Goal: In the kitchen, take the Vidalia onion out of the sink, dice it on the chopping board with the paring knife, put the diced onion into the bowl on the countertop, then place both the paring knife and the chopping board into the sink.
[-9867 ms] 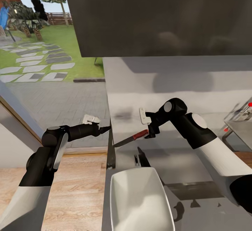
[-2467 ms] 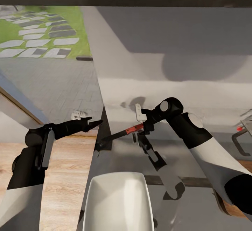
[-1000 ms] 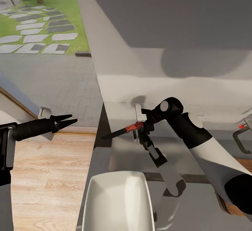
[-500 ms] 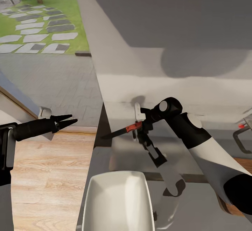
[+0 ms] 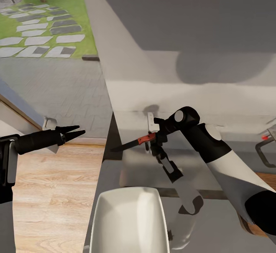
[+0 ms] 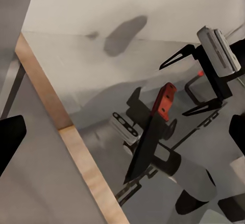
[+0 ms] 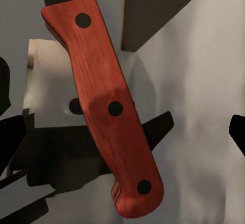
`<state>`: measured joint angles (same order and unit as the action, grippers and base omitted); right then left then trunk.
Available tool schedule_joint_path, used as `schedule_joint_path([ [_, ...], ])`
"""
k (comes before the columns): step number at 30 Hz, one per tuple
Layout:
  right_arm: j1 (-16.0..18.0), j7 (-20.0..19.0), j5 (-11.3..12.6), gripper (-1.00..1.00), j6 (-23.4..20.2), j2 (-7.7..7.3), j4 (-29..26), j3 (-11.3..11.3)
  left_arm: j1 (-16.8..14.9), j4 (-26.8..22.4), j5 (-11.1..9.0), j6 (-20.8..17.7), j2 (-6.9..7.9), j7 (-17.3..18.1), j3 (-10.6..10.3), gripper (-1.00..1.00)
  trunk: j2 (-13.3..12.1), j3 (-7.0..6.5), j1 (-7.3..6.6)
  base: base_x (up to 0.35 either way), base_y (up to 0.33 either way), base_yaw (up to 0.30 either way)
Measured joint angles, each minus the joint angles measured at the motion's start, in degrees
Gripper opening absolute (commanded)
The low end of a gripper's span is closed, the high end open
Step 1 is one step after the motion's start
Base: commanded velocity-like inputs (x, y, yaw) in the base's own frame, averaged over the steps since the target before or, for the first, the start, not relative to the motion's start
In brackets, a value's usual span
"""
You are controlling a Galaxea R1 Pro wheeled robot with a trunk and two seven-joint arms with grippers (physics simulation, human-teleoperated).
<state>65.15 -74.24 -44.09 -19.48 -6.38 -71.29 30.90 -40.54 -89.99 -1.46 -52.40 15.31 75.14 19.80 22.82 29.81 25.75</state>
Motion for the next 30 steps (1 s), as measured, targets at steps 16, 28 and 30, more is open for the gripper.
schedule_joint_path([
  [16,0.0,3.32,0.0,1.0,-0.67,0.62,-4.91,0.11,0.02,0.08,0.0,0.0,-0.03,-0.02,0.05,1.0,0.0,0.0,0.0,0.0,0.0,0.0],
  [28,0.06,-2.03,0.28,1.0,-8.22,0.86,-5.03,-3.96,0.01,0.08,0.0,0.0,-0.09,-0.02,-0.02,1.0,0.0,0.0,0.0,0.0,0.0,0.0],
  [30,0.06,-4.06,0.31,1.0,-8.22,0.87,-5.04,-4.57,0.01,0.08,0.0,0.05,-0.1,-0.02,-0.03,1.0,0.0,0.0,0.0,0.0,0.0,0.0],
])
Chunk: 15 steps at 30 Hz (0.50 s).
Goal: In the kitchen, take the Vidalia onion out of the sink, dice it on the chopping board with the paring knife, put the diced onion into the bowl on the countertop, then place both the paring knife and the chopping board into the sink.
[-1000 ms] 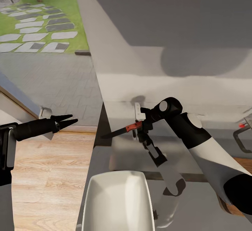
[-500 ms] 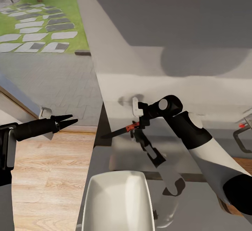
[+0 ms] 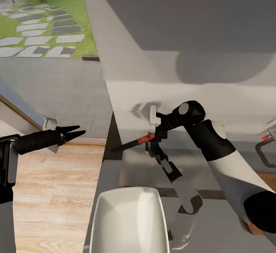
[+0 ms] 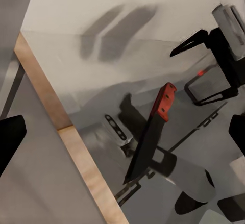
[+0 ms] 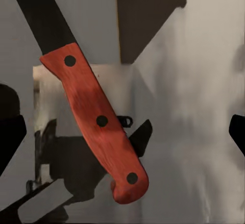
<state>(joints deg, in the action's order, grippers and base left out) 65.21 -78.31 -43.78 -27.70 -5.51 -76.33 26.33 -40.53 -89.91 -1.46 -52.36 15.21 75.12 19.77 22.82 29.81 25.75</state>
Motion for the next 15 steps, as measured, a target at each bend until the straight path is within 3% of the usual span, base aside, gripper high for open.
schedule_joint_path([
  [1,0.03,-1.9,0.04,1.0,0.0,0.0,0.01,-1.23,-0.01,0.0,0.0,0.03,-0.01,-0.01,0.0,1.0,0.0,0.0,0.0,0.0,0.0,0.0],
  [5,0.04,-2.93,0.09,1.0,0.01,0.01,-0.05,-2.0,0.01,0.0,0.0,-0.01,-0.01,-0.02,-0.01,1.0,0.0,0.0,0.0,0.0,0.0,0.0],
  [15,0.03,-3.17,0.06,1.0,0.2,0.01,-0.06,-1.88,0.0,0.0,0.0,-0.03,-0.02,-0.02,-0.01,1.0,0.0,0.0,0.0,0.0,0.0,0.0],
])
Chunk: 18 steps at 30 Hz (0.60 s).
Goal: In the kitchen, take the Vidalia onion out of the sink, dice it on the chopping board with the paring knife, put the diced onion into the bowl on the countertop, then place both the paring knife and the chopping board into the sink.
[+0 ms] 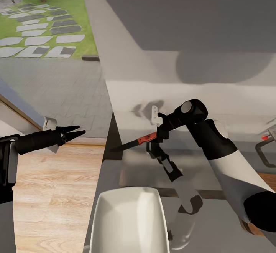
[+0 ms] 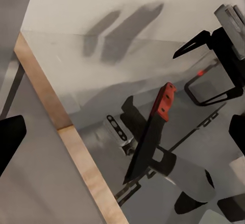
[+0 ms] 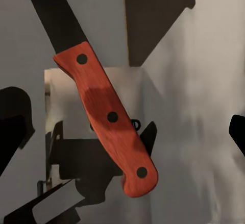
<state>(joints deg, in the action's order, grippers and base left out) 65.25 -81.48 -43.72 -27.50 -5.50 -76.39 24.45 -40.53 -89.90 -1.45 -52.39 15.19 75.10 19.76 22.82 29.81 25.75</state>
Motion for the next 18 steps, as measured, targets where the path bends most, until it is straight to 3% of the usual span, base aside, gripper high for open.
schedule_joint_path([
  [18,0.02,-0.02,-0.14,1.0,-0.09,0.0,-0.01,0.29,0.01,0.01,0.0,0.0,0.0,0.01,0.0,1.0,0.0,0.24,0.0,0.0,0.0,0.0],
])
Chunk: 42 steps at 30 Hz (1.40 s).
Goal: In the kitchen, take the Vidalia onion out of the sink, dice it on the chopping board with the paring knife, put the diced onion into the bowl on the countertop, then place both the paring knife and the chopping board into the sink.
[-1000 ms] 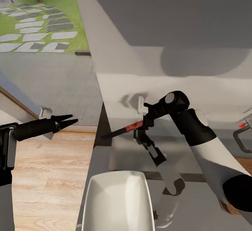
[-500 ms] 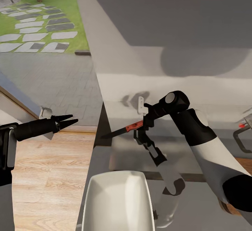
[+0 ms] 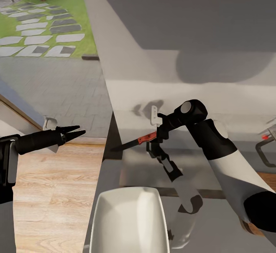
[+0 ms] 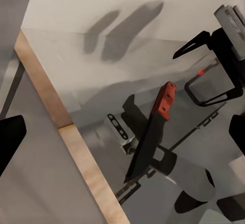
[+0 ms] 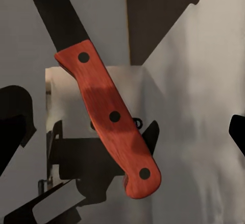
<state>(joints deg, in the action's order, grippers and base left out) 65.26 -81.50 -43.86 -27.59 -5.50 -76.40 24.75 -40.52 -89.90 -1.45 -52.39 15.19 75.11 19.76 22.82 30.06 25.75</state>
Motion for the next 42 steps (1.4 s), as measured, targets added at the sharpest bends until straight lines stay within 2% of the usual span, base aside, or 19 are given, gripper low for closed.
schedule_joint_path([
  [11,-0.02,0.13,-0.06,1.0,-0.11,0.0,0.0,-0.19,0.0,0.04,0.0,0.0,0.0,0.0,0.0,1.0,0.0,0.31,0.0,0.0,0.0,0.0],
  [42,-0.01,0.49,-0.07,1.0,-0.15,0.0,0.0,-0.24,-0.04,0.04,0.03,0.05,0.0,0.01,0.0,1.0,0.0,3.12,0.0,0.0,0.0,0.0],
])
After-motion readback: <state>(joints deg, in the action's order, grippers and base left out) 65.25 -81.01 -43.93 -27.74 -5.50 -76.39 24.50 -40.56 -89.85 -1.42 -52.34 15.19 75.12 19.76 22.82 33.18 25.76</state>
